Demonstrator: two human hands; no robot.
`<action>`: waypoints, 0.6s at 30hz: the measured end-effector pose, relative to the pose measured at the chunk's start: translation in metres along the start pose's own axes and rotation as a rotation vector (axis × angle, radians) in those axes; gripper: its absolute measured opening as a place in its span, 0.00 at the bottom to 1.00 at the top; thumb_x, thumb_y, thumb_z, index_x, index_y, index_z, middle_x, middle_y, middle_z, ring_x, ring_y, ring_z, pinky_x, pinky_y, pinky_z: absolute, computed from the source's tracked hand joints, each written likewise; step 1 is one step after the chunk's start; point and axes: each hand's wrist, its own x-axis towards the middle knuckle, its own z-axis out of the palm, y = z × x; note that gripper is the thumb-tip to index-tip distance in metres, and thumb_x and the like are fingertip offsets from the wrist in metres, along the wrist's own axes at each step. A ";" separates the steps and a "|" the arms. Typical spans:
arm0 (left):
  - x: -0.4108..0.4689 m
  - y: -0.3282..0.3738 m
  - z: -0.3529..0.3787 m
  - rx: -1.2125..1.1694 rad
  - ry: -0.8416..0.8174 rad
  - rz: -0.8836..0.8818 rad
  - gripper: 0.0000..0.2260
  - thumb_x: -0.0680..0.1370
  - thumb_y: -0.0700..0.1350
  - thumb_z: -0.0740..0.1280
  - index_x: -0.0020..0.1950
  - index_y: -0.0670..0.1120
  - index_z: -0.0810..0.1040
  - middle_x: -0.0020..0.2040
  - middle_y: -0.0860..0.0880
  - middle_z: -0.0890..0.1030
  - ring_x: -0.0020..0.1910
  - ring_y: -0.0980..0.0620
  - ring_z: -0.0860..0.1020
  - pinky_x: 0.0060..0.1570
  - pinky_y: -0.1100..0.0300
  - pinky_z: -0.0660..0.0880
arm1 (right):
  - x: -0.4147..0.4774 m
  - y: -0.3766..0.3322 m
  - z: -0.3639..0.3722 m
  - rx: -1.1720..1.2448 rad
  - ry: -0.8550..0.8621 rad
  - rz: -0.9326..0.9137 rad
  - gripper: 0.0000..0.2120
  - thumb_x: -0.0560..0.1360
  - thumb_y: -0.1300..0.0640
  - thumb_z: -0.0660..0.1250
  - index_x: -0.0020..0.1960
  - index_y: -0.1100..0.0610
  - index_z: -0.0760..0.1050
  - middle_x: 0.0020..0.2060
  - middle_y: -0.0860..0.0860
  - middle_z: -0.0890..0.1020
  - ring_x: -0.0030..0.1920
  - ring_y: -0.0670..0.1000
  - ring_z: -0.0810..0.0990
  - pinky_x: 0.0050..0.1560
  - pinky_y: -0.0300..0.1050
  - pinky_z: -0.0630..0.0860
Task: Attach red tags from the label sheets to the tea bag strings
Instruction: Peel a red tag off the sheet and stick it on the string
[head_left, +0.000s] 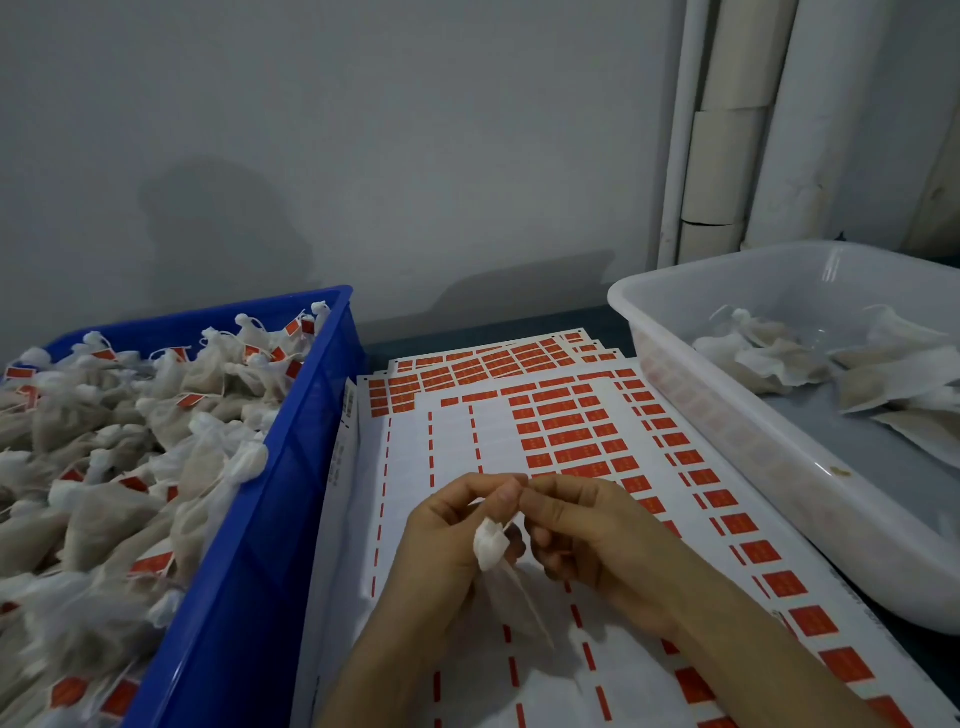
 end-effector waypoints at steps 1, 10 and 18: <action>0.000 -0.001 0.001 0.003 0.008 0.000 0.08 0.62 0.52 0.69 0.38 0.54 0.85 0.42 0.53 0.85 0.42 0.51 0.83 0.38 0.61 0.80 | 0.000 0.001 0.001 -0.010 0.015 0.004 0.12 0.63 0.47 0.69 0.42 0.52 0.83 0.28 0.50 0.78 0.28 0.45 0.76 0.32 0.36 0.73; -0.002 -0.007 0.010 0.091 0.094 -0.033 0.14 0.65 0.59 0.63 0.45 0.55 0.80 0.44 0.61 0.82 0.44 0.56 0.80 0.36 0.70 0.77 | 0.004 0.009 0.006 -0.125 0.155 0.034 0.07 0.74 0.51 0.63 0.48 0.51 0.78 0.38 0.47 0.82 0.40 0.48 0.81 0.43 0.37 0.78; -0.007 -0.001 0.011 0.079 -0.025 -0.021 0.19 0.61 0.62 0.68 0.49 0.58 0.79 0.47 0.60 0.83 0.49 0.56 0.81 0.47 0.61 0.79 | 0.004 0.003 0.002 0.327 0.179 0.006 0.06 0.76 0.61 0.61 0.49 0.60 0.77 0.36 0.52 0.84 0.37 0.49 0.84 0.37 0.37 0.78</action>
